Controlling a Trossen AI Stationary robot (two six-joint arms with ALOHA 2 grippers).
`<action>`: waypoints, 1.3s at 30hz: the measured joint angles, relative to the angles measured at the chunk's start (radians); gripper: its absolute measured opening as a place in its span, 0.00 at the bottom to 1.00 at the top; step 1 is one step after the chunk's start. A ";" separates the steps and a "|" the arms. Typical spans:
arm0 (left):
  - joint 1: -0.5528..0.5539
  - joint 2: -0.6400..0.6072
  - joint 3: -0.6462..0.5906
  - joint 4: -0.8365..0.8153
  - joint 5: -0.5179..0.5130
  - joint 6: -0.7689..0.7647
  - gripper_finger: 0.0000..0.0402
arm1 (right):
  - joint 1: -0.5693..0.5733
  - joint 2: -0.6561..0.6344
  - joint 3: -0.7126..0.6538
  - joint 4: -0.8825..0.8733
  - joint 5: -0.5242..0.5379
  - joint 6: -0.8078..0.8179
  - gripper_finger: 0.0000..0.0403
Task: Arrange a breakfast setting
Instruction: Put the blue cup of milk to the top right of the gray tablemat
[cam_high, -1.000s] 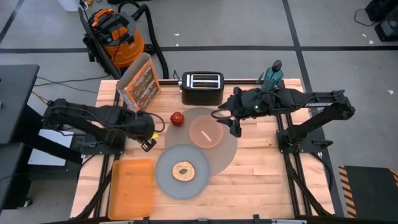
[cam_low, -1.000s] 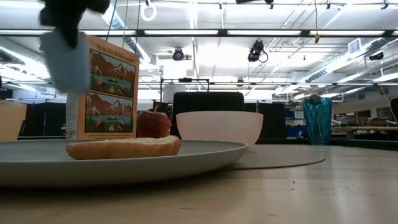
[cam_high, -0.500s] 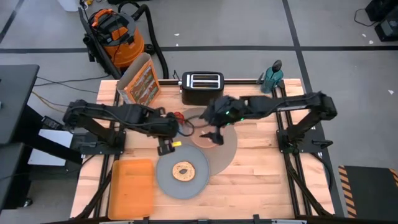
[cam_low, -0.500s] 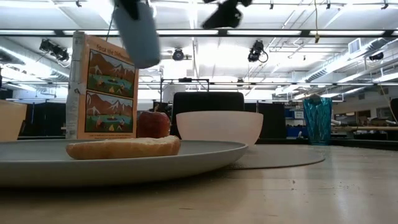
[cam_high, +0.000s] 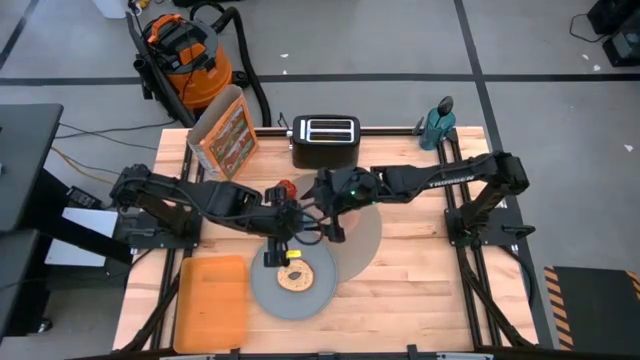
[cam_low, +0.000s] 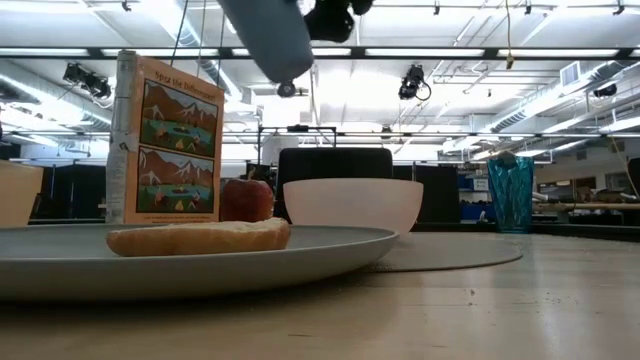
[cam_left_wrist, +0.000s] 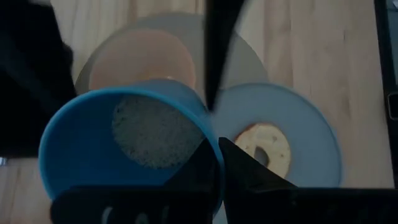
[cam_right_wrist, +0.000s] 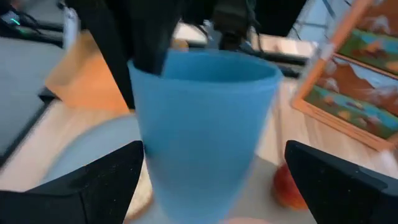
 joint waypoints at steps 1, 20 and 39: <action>-0.002 0.000 0.000 0.008 -0.010 0.000 0.03 | 0.000 0.004 0.000 0.006 -0.015 0.000 0.99; 0.004 0.001 0.000 0.107 -0.065 0.014 0.03 | -0.009 0.034 0.000 0.042 -0.050 0.077 0.84; -0.003 -0.123 0.000 0.074 -0.056 -0.147 0.39 | -0.007 0.009 -0.001 0.011 -0.021 0.079 0.79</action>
